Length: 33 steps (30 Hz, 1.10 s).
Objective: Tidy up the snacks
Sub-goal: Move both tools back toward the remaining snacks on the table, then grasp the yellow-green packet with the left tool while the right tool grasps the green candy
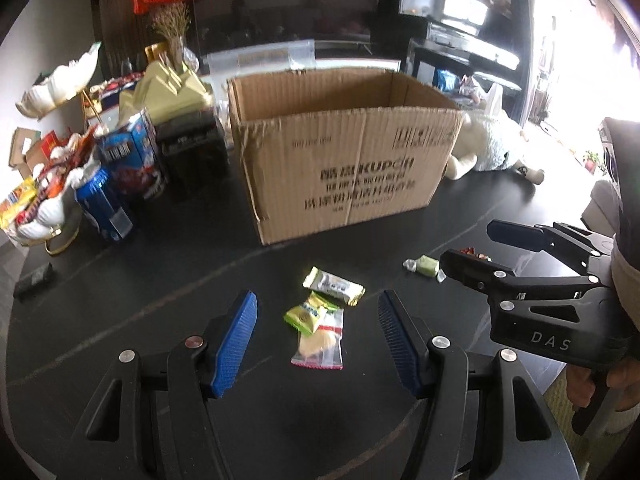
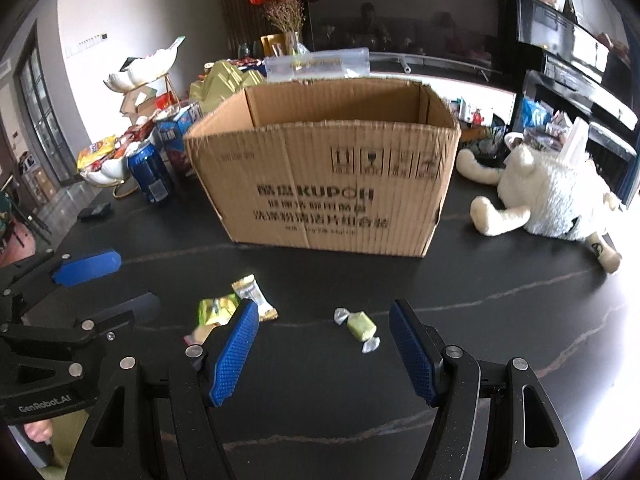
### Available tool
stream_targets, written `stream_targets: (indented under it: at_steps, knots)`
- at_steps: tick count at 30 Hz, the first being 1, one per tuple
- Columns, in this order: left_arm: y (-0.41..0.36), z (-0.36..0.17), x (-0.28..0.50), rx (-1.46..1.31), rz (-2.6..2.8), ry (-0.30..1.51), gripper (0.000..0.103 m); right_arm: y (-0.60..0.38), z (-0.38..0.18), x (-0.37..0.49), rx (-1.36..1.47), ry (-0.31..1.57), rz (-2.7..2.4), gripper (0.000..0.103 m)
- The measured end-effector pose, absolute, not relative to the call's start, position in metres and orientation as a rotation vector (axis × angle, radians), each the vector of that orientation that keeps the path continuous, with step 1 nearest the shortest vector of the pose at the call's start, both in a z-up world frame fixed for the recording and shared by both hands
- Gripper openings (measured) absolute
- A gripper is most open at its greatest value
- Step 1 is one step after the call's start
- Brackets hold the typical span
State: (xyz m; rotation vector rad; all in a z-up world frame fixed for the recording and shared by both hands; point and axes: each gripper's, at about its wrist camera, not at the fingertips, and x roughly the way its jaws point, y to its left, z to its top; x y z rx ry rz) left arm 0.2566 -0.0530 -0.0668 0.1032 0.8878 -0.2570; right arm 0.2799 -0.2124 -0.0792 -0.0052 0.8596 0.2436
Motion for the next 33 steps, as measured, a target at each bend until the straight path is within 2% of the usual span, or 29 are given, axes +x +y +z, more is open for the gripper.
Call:
stream_targets:
  at_steps: [19,33]
  knots:
    - [-0.052,-0.131,0.286,0.094,-0.256,1.03,0.062,-0.218,-0.137,0.307,0.0,0.99,0.204,0.069]
    - [-0.049,-0.155,0.304,0.071,-0.271,1.081,0.061,-0.219,-0.158,0.322,-0.013,1.015,0.184,0.068]
